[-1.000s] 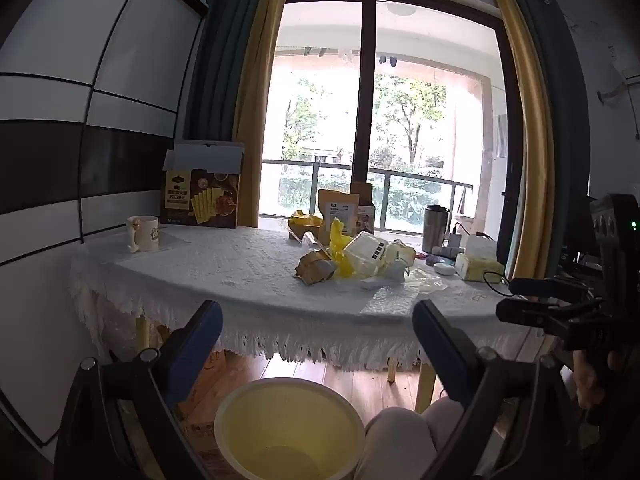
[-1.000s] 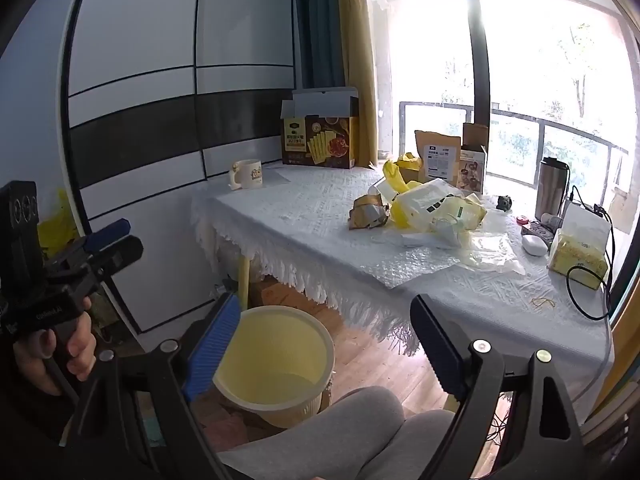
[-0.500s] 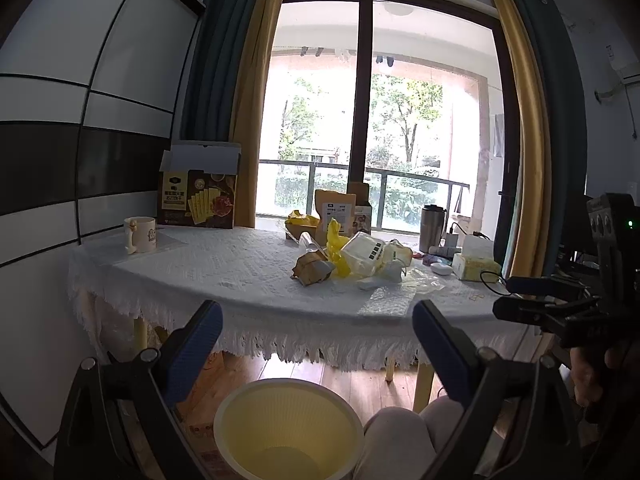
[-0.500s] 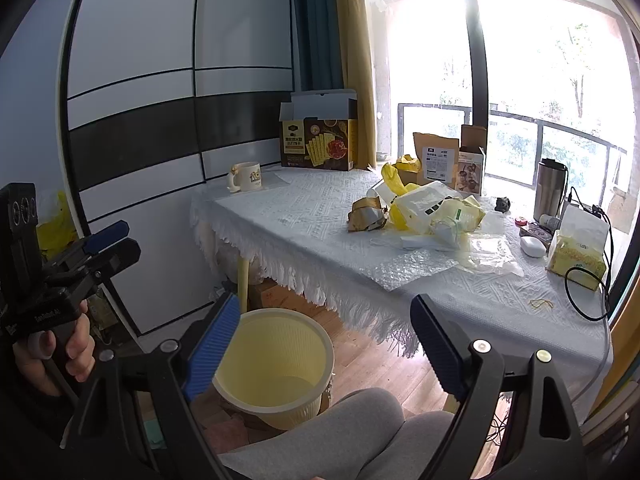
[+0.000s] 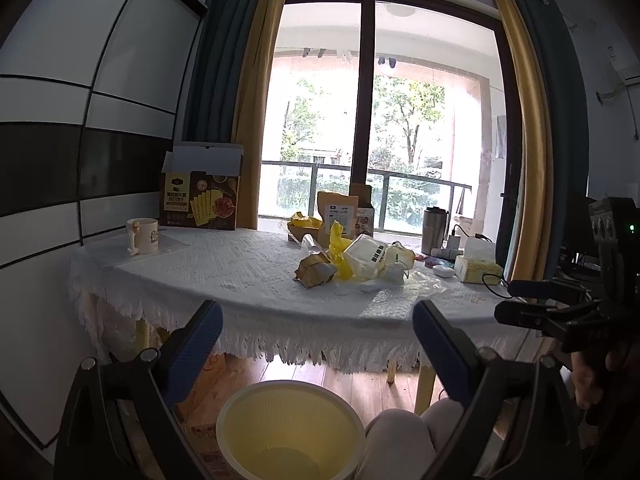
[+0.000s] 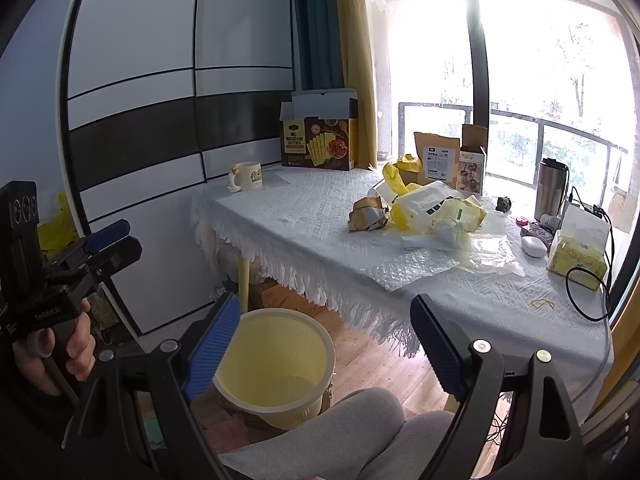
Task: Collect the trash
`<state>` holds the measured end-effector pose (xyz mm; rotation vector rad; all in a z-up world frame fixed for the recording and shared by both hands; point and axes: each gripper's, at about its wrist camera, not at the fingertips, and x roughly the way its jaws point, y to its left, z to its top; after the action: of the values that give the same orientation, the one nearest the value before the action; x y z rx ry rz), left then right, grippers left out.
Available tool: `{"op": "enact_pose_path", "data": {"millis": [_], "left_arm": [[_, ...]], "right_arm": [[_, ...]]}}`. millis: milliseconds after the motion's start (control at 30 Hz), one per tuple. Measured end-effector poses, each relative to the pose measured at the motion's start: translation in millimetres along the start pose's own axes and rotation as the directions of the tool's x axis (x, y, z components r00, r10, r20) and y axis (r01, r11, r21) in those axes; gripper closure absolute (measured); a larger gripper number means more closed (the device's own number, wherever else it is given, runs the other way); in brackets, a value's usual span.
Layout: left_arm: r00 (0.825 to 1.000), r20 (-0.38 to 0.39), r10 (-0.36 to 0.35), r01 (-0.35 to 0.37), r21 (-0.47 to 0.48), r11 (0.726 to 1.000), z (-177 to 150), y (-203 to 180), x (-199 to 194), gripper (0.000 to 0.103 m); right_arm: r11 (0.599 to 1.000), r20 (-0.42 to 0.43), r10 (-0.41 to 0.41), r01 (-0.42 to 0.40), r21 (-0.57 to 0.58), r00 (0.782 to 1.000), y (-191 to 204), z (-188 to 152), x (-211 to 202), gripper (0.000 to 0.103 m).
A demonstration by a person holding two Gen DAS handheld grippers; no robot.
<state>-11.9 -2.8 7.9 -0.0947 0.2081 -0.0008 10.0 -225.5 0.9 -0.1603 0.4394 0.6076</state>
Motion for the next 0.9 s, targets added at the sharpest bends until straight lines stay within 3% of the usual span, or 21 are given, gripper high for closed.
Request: {"op": "enact_pose_path", "data": {"millis": [900], "left_arm": [[1.0, -0.002, -0.006, 0.006, -0.005, 1.0, 1.5, 3.4, -1.2, 0.007]], "right_arm": [[1.0, -0.003, -0.002, 0.002, 0.007, 1.0, -4.0, -4.5, 2.0, 0.017]]}}
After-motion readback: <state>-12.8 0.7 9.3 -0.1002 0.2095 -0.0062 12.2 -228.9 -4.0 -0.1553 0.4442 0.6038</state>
